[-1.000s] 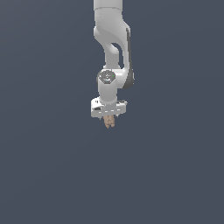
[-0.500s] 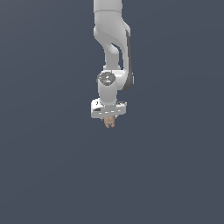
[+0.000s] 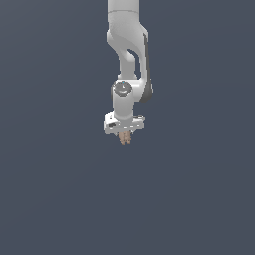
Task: Pick up the object and move it to a goal position.
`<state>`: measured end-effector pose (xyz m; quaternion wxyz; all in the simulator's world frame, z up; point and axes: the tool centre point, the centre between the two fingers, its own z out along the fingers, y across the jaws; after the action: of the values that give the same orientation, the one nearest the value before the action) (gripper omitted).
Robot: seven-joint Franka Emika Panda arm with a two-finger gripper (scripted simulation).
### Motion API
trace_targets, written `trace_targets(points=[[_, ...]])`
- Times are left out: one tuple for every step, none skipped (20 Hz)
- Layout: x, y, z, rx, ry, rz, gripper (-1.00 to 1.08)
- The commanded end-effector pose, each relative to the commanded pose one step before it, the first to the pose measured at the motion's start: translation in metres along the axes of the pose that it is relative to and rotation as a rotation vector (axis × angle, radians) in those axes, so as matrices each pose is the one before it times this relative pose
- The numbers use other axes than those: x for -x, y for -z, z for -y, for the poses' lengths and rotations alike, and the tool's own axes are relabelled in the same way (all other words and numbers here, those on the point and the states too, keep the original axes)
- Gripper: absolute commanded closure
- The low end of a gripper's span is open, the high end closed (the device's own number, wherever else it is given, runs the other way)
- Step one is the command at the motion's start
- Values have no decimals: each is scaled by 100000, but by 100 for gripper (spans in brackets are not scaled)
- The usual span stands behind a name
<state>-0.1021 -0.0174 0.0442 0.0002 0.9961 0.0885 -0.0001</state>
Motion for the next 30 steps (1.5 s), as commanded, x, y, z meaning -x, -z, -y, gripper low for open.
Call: trace_targets(points=[[-3,492,406,11,62,-77,108],[17,285,237,0,0,0,108],[20,330,274,0,0,0,108],[23,376,311,0,0,0,108],[25,422,349,0,0,0,108],[27,469,387,0,0,0,108],[26,511,441,38,24,19,108],[32,567,466,0,0,0,108],[34,618,507,0,0,0,108],[33,664,558,45,15,13,108],[37,713,582,0,0,0,108],[38,756,616,0,0,0,108],[36,795,660,46,12,10,108],[38,837,679,0,0,0,108],[36,873,721,46,12,9,108],[37,912,738,0,0,0,108],[33,940,776,46,15,9,108],[32,931,752,0,0,0,108],[28,908,734,0,0,0,108],[24,886,716,0,0,0,108],[19,863,699,0,0,0,108],[13,840,681,0,0,0,108],[10,812,659,0,0,0,108],[5,771,655,-3,46,16,108],[7,740,602,0,0,0,108],[3,701,572,0,0,0,108],[-5,665,544,0,0,0,108],[-14,629,504,-69,8,0,108],[-23,579,479,0,0,0,108],[-26,536,423,-69,-3,-2,108]])
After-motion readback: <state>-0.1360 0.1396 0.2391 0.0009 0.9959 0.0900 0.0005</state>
